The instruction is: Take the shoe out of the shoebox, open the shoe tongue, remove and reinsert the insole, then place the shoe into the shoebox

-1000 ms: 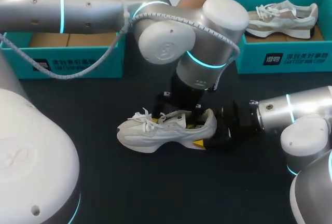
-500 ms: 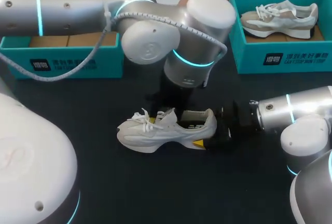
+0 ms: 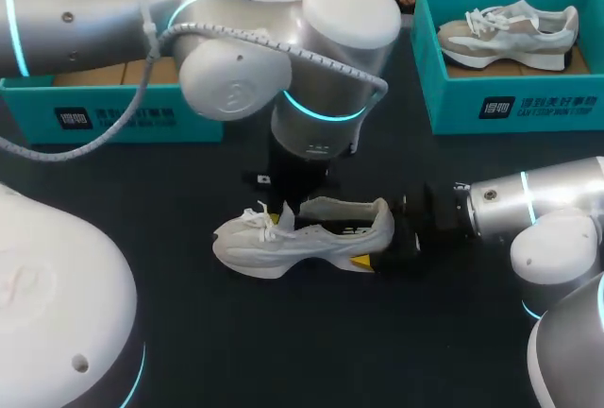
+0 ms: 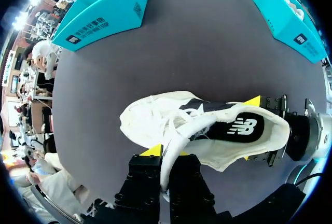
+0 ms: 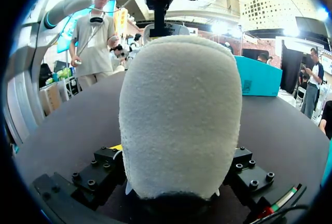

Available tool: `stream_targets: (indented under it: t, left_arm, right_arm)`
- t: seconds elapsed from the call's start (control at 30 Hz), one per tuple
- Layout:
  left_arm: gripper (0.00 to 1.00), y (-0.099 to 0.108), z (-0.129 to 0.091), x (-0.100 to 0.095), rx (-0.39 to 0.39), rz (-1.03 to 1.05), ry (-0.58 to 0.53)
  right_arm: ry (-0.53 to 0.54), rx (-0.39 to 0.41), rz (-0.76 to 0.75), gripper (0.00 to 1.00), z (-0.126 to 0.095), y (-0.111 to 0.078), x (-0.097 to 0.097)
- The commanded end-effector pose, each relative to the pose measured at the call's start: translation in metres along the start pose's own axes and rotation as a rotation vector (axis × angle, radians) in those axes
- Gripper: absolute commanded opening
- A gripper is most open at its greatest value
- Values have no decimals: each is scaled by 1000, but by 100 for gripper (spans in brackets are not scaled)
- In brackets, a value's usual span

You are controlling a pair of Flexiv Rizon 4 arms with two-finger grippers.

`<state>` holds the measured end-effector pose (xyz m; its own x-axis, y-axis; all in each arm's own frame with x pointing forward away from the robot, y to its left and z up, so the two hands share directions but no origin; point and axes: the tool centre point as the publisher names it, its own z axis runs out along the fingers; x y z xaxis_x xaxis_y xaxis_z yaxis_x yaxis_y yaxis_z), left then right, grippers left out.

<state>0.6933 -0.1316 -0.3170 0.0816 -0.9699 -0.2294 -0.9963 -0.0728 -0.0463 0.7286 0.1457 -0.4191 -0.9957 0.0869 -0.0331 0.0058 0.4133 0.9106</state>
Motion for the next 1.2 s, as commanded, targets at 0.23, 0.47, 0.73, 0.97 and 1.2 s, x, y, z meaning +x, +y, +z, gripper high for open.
stream_targets:
  t: [0.23,0.47,0.73,0.97,1.2]
  left_arm:
    - [11,4,21,-38,-40,-74,34]
    - [29,-1,48,-56,-56,-123,-20]
    - [47,-5,70,-76,-85,-182,-58]
    - [52,-11,79,-86,-112,-224,-71]
    - [88,-15,43,-83,-84,-193,17]
  right_arm:
    - [-2,5,1,0,1,0,0]
    - [-2,5,1,0,1,0,0]
    - [-2,5,1,0,1,0,0]
    - [-2,5,1,0,1,0,0]
    - [-2,5,1,0,1,0,0]
